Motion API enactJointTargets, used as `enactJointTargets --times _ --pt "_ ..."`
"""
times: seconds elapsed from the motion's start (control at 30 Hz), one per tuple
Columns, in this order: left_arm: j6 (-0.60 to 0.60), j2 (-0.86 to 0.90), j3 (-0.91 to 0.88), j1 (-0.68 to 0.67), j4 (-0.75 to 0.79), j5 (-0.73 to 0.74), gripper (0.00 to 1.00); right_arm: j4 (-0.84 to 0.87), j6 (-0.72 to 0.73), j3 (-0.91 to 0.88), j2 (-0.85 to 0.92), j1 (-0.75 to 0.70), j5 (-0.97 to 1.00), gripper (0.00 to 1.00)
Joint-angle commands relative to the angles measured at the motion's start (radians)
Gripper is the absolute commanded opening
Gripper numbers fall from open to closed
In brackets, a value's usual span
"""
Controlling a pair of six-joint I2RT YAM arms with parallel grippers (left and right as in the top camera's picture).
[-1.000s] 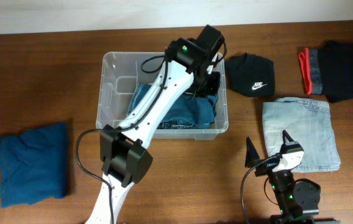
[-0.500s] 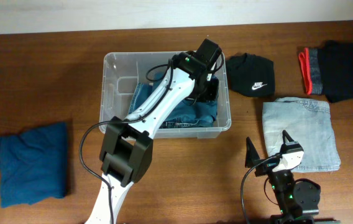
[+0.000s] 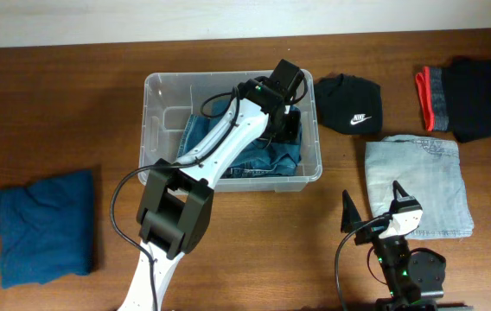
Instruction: Pack container
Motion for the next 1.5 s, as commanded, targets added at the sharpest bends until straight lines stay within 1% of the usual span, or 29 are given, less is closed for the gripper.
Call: enactJointTargets --times 0.0,0.2,0.4,0.5,0.6,0.67,0.8,0.93,1.1,1.13,1.17,1.47 --pt "-0.010 0.035 -0.027 0.045 0.004 -0.071 0.09 -0.003 -0.007 -0.007 -0.008 -0.006 0.010 0.99" --pt "-0.007 -0.004 0.007 0.092 -0.006 -0.068 0.10 -0.004 -0.007 -0.007 -0.008 -0.006 0.010 0.99" --pt "0.033 -0.073 0.076 0.105 -0.005 -0.070 0.22 -0.004 -0.007 -0.007 -0.008 -0.006 0.009 0.98" --pt "0.032 -0.094 0.084 0.105 0.007 -0.088 0.25 -0.004 -0.007 -0.007 -0.008 -0.006 0.009 0.98" --pt "0.032 -0.093 0.083 0.105 0.011 -0.088 0.30 -0.003 -0.007 -0.007 -0.008 -0.006 0.010 0.98" --pt "0.032 -0.091 0.083 0.105 0.005 -0.087 0.32 -0.004 -0.007 -0.007 -0.008 -0.006 0.009 0.98" --pt "0.032 -0.091 0.083 0.096 -0.012 -0.076 0.32 -0.003 -0.007 -0.007 -0.008 -0.006 0.009 0.99" --pt "0.026 -0.091 0.083 0.075 -0.105 0.039 0.32 -0.004 -0.007 -0.007 -0.008 -0.006 0.010 0.99" --pt "0.021 -0.091 0.083 0.067 -0.214 0.038 0.31 -0.004 -0.007 -0.007 -0.008 -0.006 0.009 0.98" --pt "0.021 -0.091 0.083 0.067 -0.235 0.038 0.27 -0.004 -0.007 -0.007 -0.008 -0.006 0.009 0.98" --pt "0.021 -0.090 0.082 0.066 -0.250 0.039 0.25 -0.004 -0.007 -0.007 -0.008 -0.006 0.010 0.99" --pt "0.029 -0.029 0.074 0.014 -0.243 0.039 0.24 -0.004 -0.007 -0.007 -0.008 -0.006 0.009 0.99"
